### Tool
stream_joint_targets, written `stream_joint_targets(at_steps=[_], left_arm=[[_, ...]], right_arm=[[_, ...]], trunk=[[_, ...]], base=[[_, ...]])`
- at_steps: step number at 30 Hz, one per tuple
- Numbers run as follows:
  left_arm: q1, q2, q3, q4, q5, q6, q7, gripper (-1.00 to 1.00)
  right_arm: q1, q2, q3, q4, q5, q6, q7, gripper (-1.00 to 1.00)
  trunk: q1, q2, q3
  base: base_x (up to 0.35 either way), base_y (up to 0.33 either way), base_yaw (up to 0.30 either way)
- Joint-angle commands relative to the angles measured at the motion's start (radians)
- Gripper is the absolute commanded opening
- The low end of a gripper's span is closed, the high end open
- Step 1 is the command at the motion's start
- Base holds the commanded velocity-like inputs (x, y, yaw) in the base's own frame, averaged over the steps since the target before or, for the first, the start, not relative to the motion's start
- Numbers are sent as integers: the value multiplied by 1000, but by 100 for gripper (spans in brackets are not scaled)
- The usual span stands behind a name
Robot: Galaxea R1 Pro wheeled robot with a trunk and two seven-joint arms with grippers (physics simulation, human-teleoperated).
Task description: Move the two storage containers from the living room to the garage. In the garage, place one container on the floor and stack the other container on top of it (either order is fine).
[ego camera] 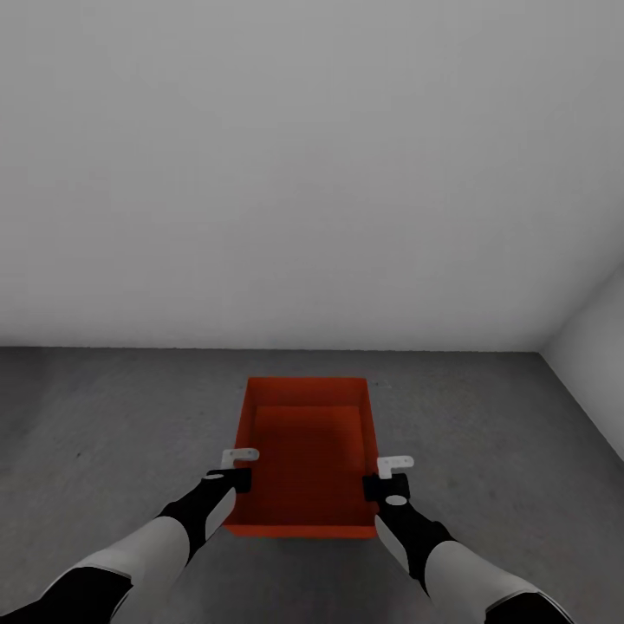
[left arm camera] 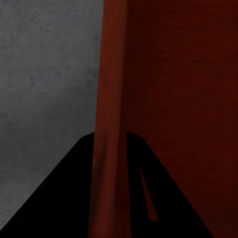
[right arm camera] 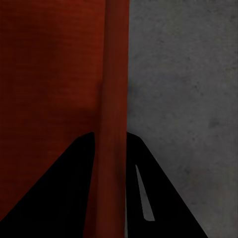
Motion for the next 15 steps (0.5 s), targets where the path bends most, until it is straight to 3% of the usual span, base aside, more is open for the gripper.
stream_joint_targets(at_steps=[1,15], left_arm=[[0,27,18,-5,-16,-81,11,-100],[0,26,18,-5,-16,-81,11,-100]], right_arm=[[0,-4,-26,4,-21,-5,-60,-100],[0,-4,-26,4,-21,-6,-60,-100]], trunk=[[0,-1,-1],[0,-1,-1]], base=[[0,-53,0],[0,-81,0]])
